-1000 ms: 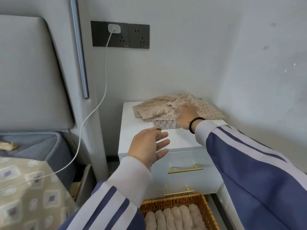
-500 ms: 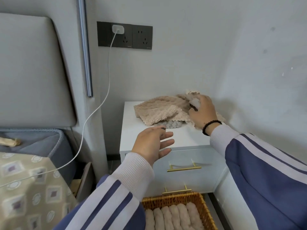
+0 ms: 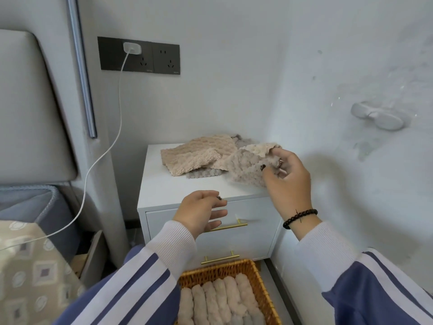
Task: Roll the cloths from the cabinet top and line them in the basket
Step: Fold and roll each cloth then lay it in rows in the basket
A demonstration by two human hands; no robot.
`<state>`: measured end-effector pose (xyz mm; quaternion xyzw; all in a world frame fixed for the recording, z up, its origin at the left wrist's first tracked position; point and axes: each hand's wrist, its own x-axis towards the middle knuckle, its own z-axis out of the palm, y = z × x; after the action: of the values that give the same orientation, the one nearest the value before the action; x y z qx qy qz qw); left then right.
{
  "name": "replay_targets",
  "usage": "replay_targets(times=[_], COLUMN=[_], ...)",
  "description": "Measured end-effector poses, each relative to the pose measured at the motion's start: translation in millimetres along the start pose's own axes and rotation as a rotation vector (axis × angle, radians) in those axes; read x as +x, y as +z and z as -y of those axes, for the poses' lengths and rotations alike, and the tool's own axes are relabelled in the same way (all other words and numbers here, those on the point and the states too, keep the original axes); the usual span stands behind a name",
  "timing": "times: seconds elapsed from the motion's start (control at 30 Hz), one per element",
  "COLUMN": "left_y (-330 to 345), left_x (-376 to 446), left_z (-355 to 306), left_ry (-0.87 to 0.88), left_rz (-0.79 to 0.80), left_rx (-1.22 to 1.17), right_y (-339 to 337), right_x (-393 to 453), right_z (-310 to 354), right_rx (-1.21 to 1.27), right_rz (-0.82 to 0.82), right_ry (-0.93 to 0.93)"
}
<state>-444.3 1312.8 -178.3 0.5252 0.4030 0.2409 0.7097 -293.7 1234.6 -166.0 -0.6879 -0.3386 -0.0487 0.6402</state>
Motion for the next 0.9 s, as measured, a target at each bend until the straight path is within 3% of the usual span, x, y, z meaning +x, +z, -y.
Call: replay_targets(times=[0.23, 0.37, 0.57, 0.7, 0.9], left_y=[-4, -7, -10, -12, -13], left_x=[-3, -8, -8, -3, 2], left_z=[12, 17, 31, 37, 34], left_ry=[0.025, 0.112, 0.237, 0.245, 0.322], left_rz=[-0.013, 0.012, 0.117, 0.224, 0.128], left_rx=[0.030, 0.101, 0.327, 0.359, 0.412], right_y=[-25, -29, -27, -29, -31], right_x=[-30, -33, -24, -18, -7], right_z=[29, 34, 26, 16, -16], right_rx=[0.220, 0.423, 0.747, 0.627, 0.127], right_rz=[0.113, 0.300, 0.421, 0.411, 0.541], right_ry=[0.056, 0.190, 0.435, 0.444, 0.396])
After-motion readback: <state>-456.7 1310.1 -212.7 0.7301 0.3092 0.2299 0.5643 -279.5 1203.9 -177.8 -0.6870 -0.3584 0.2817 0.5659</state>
